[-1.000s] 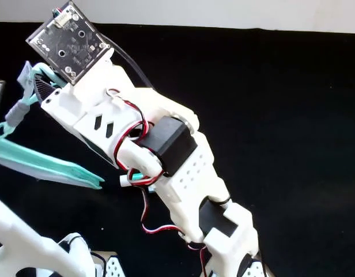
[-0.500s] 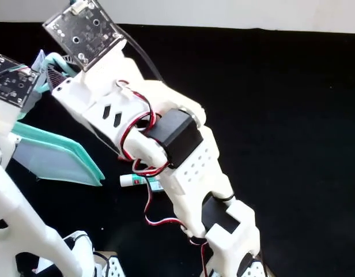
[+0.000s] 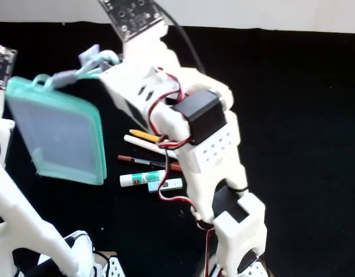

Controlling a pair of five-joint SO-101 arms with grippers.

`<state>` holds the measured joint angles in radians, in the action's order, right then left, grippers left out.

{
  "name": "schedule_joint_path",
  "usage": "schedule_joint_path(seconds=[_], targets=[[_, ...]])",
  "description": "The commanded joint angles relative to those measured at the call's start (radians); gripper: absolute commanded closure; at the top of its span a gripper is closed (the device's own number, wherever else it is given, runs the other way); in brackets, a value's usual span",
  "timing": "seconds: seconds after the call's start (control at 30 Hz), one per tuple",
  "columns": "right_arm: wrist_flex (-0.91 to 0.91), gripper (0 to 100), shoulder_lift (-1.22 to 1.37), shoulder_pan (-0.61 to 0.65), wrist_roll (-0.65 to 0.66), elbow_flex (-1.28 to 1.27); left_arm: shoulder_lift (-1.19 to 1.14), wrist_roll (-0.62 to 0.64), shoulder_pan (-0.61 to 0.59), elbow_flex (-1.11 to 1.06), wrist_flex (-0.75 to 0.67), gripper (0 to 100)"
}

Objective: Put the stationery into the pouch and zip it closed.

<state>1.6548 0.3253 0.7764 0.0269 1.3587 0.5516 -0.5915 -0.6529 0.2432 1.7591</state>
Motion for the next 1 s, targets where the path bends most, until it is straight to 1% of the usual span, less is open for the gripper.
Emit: schedule_joint_path(seconds=[0.0, 0.07, 0.17, 0.33, 0.43, 0.63, 0.77, 0.97], targets=[[0.093, 99.0, -0.013, -0.053, -0.011, 0.033, -0.005, 0.054, 0.001, 0.031, -0.009, 99], [0.110, 99.0, -0.013, -0.079, -0.012, 0.025, -0.005, 0.077, -0.024, 0.028, -0.038, 99], [0.108, 99.0, -0.013, -0.097, -0.012, 0.030, -0.005, 0.078, -0.054, 0.028, -0.068, 99], [0.102, 99.0, -0.013, -0.018, -0.006, 0.035, -0.005, 0.078, -0.061, 0.028, -0.072, 99], [0.064, 99.0, -0.013, 0.030, -0.006, 0.035, -0.005, 0.078, -0.061, 0.019, -0.072, 99], [0.033, 99.0, -0.013, 0.090, -0.006, 0.035, 0.004, 0.078, -0.062, -0.159, -0.137, 99], [0.008, 99.0, -0.013, 0.104, -0.006, 0.035, 0.004, 0.078, -0.062, -0.248, -0.170, 99], [-0.070, 99.1, -0.008, 0.124, -0.009, 0.035, 0.004, 0.080, -0.058, -0.360, -0.163, 99]])
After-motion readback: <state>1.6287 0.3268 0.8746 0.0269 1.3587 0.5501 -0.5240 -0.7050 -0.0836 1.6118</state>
